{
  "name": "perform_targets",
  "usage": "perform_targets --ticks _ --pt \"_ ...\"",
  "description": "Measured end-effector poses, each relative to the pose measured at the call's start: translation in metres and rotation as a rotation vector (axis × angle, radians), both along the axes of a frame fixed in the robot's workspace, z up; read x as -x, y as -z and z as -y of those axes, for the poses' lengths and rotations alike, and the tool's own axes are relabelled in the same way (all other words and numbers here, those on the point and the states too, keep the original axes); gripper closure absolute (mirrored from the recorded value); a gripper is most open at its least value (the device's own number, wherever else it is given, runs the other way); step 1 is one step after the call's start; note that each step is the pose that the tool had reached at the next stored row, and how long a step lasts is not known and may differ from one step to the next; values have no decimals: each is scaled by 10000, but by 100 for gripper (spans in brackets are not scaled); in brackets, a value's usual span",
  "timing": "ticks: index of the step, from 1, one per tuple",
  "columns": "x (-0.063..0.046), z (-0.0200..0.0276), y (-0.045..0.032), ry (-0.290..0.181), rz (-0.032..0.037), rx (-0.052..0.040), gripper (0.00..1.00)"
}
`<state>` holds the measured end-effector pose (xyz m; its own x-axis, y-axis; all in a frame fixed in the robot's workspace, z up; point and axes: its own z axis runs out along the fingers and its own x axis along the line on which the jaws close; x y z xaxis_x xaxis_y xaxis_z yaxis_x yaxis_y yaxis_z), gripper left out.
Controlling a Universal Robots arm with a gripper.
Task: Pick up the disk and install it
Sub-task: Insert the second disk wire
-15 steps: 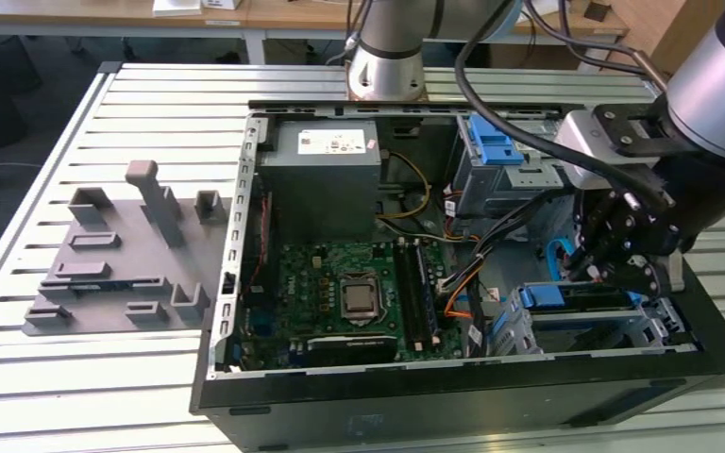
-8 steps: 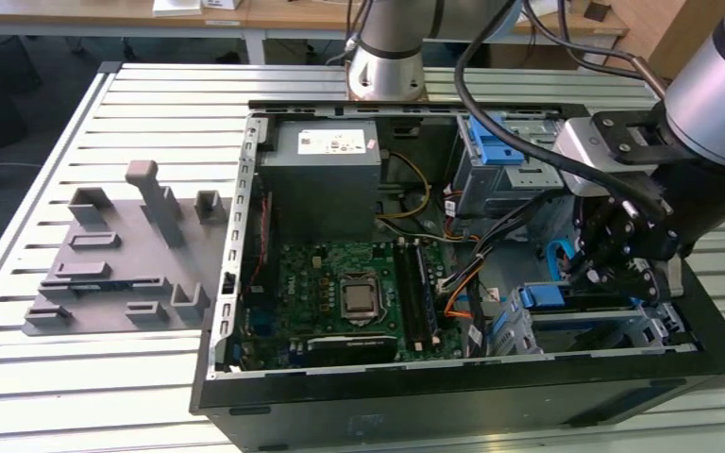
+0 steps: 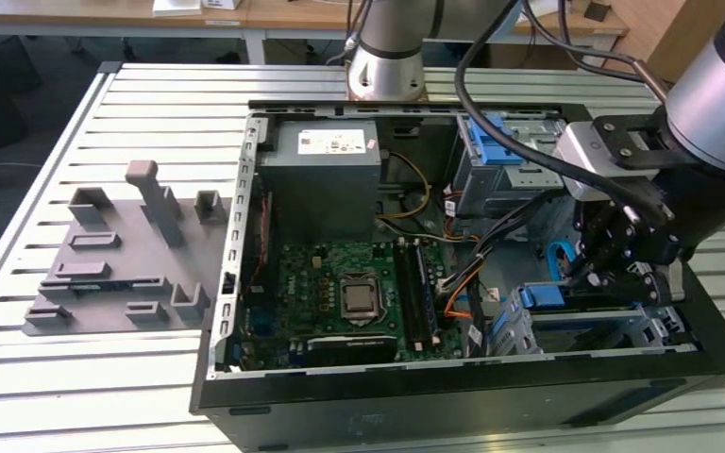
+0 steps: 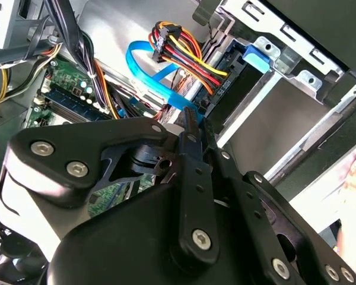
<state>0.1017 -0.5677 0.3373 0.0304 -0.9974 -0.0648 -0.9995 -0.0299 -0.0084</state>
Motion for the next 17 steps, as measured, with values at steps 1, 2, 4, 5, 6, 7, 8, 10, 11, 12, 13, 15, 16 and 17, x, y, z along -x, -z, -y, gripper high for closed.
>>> perform_targets --ticks 1,2,4,5,6,7,8,10,11,12,13,15,16,17 --pt "0 2 1 1 0 -2 84" --pt "0 3 2 1 0 -2 84" --pt "0 6 5 2 0 -2 84" --pt "0 7 6 9 0 -1 84" --pt "0 8 8 23 0 0 84" --pt "0 8 9 44 0 1 84" --pt "0 9 12 65 -1 -1 84" --pt "0 11 17 86 0 -2 84" --pt "-1 14 21 88 0 -3 84" --pt "-1 19 22 89 0 -1 84" --pt "-2 23 23 90 0 -1 84" --pt "-3 25 24 89 0 0 84" --pt "-7 25 24 89 0 -1 84" --pt "-11 25 24 89 0 0 84"
